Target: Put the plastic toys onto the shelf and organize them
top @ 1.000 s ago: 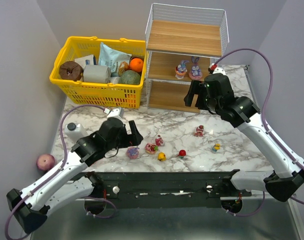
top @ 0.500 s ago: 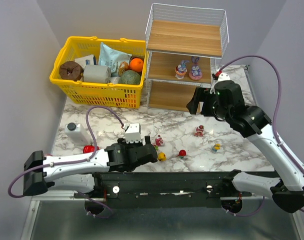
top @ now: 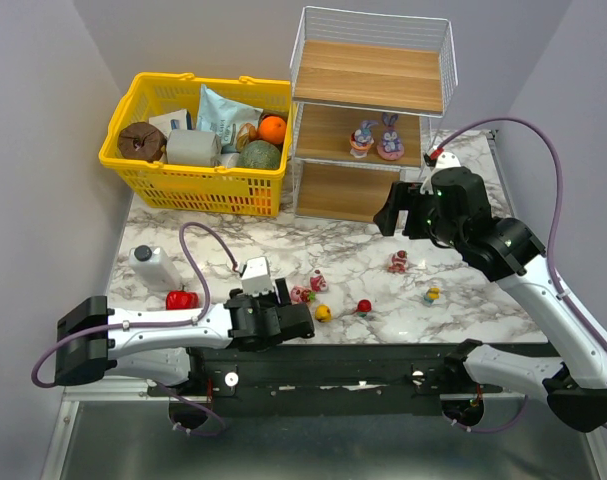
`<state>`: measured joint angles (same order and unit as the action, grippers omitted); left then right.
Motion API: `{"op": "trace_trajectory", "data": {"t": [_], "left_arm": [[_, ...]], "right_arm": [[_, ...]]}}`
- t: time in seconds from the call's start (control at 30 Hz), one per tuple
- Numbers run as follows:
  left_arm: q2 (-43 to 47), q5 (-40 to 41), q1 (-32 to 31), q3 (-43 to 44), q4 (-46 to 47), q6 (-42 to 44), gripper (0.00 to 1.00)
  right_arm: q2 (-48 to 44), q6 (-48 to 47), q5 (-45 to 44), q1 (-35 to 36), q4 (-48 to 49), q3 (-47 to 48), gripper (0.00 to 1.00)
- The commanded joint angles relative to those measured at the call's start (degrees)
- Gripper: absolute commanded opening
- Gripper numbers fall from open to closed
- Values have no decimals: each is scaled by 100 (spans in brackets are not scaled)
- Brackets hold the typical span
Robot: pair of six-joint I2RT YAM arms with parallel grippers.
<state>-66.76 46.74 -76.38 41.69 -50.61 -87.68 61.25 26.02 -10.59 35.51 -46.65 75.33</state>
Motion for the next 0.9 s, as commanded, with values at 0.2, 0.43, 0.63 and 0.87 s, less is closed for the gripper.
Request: {"op": "trace_trajectory", "data": {"t": [0.2,0.43,0.63,0.87], "left_arm": [[-205,564,220,-372,903,118,76],[-311,485,527,-530,1167,251,68],[-443,388,712,-627,1510,497,63],[-522,318,817,-706,1659,629,48]], "right_arm": [[-87,-106,-48,-35,-318,52,94],[-70,-106,-128,-44,-362,78,94],[-26,-115,-163,-44,-362,105,94],[27,-133,-189,-44,-362,149,94]]}}
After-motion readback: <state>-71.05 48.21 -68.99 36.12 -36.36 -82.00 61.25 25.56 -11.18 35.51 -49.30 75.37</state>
